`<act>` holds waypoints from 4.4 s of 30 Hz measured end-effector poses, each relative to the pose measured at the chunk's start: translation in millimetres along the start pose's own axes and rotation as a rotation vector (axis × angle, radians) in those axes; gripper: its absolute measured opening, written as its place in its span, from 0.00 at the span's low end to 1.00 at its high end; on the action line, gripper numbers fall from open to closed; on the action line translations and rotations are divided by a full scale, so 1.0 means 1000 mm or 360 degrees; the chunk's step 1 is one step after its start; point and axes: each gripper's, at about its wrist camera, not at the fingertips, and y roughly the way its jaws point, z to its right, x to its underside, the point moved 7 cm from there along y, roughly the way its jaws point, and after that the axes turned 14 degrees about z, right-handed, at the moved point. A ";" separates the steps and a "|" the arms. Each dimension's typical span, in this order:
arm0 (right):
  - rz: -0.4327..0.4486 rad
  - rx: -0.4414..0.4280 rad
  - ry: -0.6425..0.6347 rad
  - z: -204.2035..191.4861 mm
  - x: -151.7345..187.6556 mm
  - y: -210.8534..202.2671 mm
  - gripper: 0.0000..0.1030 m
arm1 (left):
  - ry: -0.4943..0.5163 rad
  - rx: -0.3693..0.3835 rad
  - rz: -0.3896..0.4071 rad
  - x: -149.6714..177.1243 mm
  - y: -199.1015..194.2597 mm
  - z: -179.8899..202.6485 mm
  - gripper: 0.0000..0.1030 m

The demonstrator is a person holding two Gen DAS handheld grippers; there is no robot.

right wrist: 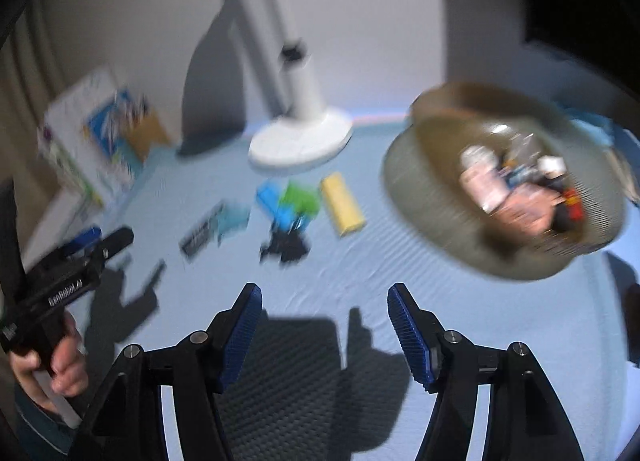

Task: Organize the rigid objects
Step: 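Bring both open tools back over the remaining items, then grasp the black USB stick with left tool while right tool grasps the black figure, then carry USB stick with left tool into the amber bowl while right tool drops the black figure there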

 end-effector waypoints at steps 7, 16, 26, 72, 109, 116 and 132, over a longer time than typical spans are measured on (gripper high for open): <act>-0.0074 0.0083 -0.0052 0.003 0.034 0.039 0.62 | 0.0028 -0.0014 -0.0208 0.045 0.027 -0.007 0.80; -0.0101 0.0133 -0.0139 -0.004 0.037 0.045 0.85 | -0.0042 -0.0013 -0.0216 0.045 0.029 -0.010 0.81; -0.0123 0.0155 -0.0177 -0.004 0.037 0.048 0.89 | -0.0024 -0.0008 -0.0232 0.046 0.030 -0.007 0.81; -0.0133 -0.0064 -0.0131 0.000 0.027 0.010 0.33 | 0.0109 0.0569 -0.0247 0.036 -0.011 0.058 0.20; 0.0434 0.0497 0.0000 0.121 -0.090 -0.108 0.30 | 0.0248 0.0819 0.0072 -0.070 -0.048 0.202 0.20; 0.0353 0.0696 0.0252 0.200 -0.124 -0.104 0.30 | 0.0101 0.0993 0.0014 -0.119 -0.007 0.280 0.20; 0.0117 0.0633 0.0489 0.244 -0.078 -0.065 0.40 | 0.0074 0.0915 -0.0071 -0.098 0.024 0.286 0.44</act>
